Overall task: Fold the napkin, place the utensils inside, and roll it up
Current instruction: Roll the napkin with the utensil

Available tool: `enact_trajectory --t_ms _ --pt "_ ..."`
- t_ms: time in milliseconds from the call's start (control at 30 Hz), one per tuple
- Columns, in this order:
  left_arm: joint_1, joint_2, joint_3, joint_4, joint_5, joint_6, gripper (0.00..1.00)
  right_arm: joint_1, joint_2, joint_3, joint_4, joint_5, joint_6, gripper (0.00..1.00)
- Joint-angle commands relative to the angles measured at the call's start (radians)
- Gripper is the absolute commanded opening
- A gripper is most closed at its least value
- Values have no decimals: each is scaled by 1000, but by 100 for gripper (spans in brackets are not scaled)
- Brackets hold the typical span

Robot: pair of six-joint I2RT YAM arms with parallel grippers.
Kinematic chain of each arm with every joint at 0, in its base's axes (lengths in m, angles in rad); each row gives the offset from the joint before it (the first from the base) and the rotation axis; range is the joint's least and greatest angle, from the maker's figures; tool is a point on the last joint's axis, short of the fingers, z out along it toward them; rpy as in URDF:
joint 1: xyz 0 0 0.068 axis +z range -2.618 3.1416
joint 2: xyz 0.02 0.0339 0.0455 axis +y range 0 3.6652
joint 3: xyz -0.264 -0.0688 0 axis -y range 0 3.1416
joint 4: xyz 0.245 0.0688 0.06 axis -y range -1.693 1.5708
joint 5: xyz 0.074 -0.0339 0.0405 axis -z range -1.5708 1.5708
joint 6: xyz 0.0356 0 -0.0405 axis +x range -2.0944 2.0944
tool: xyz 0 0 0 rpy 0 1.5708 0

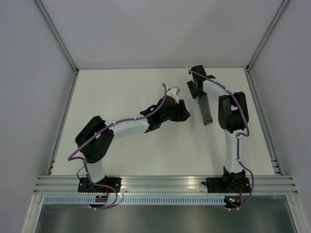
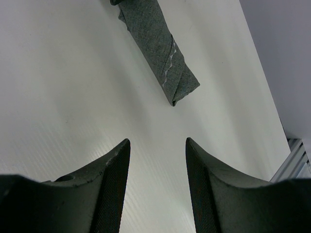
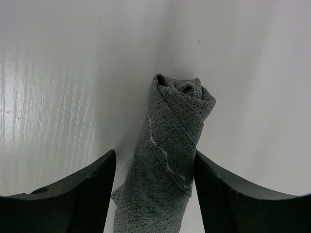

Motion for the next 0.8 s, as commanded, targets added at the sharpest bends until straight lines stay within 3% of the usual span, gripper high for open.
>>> enact_trajectory --t_ms 0,300,767 --pt "8 4 17 14 26 32 55 -13 -29 34 -99 -24 38 70" --pt "12 28 44 1 37 38 55 -40 -61 52 -103 -71 45 77" --pt "17 44 57 -2 69 44 55 -57 -99 80 -111 -146 51 79"
